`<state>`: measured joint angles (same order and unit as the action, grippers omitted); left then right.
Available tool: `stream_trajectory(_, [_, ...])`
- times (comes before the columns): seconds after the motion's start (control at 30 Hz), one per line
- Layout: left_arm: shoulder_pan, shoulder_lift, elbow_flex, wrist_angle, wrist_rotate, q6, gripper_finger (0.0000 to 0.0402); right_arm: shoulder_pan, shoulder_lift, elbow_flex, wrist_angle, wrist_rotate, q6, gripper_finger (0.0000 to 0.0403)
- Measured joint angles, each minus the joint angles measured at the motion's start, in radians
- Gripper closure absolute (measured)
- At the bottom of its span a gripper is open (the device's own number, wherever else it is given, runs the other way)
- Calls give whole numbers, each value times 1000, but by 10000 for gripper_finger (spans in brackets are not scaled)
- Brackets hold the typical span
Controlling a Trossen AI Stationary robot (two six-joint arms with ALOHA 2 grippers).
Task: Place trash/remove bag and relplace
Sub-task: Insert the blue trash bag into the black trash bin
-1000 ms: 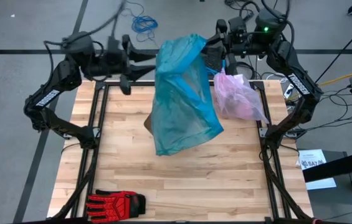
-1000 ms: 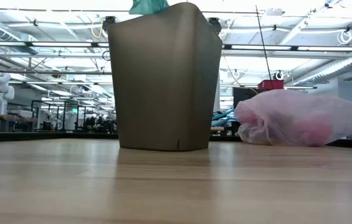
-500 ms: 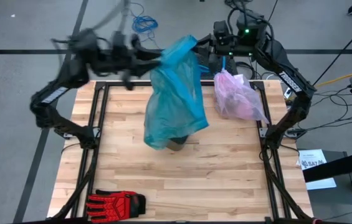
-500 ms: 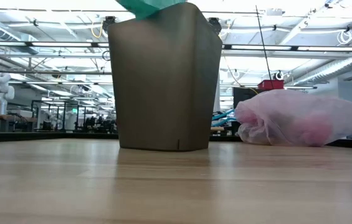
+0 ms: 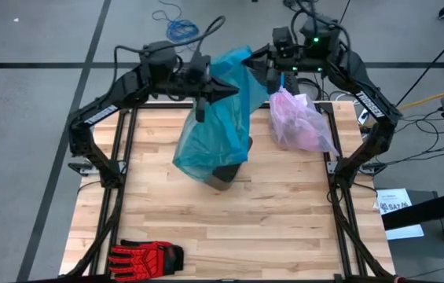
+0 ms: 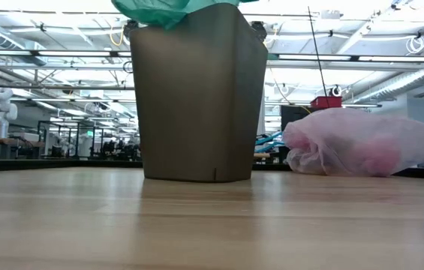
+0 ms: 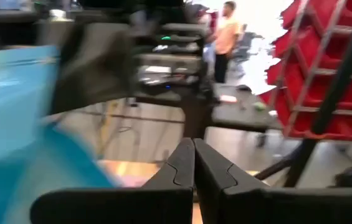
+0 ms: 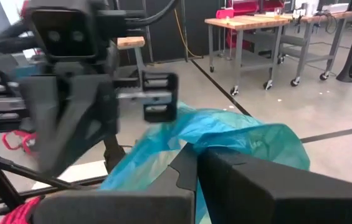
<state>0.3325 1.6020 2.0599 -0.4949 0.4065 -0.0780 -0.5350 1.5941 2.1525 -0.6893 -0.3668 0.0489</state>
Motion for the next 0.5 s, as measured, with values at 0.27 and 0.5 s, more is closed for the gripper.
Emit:
stream_trajectory(0.27, [-1, 0, 54, -74, -98, 42, 400, 1, -76, 0, -11, -6, 76, 403])
stream_trajectory(0.5, [-1, -5, 102, -155, -151, 89, 401, 59, -112, 1, -29, -19, 100, 403])
